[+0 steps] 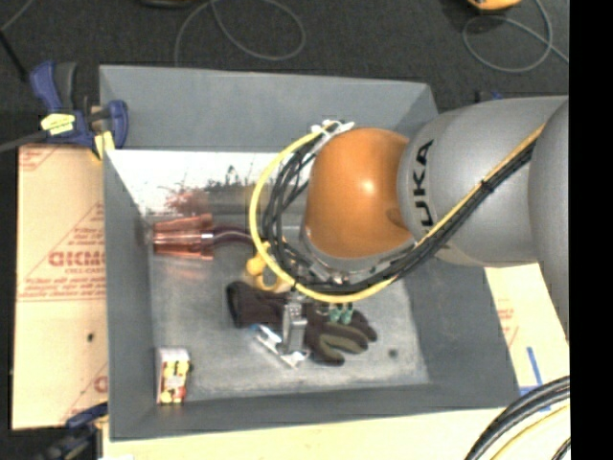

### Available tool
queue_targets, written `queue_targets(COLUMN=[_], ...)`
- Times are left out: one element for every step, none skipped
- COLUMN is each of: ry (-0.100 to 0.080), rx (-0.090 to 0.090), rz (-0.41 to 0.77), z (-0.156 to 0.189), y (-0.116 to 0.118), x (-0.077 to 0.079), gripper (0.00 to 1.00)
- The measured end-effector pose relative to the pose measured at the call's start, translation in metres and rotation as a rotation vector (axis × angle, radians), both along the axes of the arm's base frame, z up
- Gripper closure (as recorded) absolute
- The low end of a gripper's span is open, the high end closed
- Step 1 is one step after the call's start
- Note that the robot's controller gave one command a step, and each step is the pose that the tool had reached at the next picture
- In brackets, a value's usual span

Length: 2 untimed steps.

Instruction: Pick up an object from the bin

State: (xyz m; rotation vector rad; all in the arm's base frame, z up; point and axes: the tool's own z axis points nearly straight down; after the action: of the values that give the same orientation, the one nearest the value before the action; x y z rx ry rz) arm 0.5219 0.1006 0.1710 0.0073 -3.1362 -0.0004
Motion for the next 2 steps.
queue_targets(ry=[-0.007, -0.006], rx=[0.001, 0.002], rz=[-0.003, -0.018], z=[0.004, -0.024], y=[-0.001, -0.004], x=[0.001, 0.013], gripper=[0.0, 0.0])
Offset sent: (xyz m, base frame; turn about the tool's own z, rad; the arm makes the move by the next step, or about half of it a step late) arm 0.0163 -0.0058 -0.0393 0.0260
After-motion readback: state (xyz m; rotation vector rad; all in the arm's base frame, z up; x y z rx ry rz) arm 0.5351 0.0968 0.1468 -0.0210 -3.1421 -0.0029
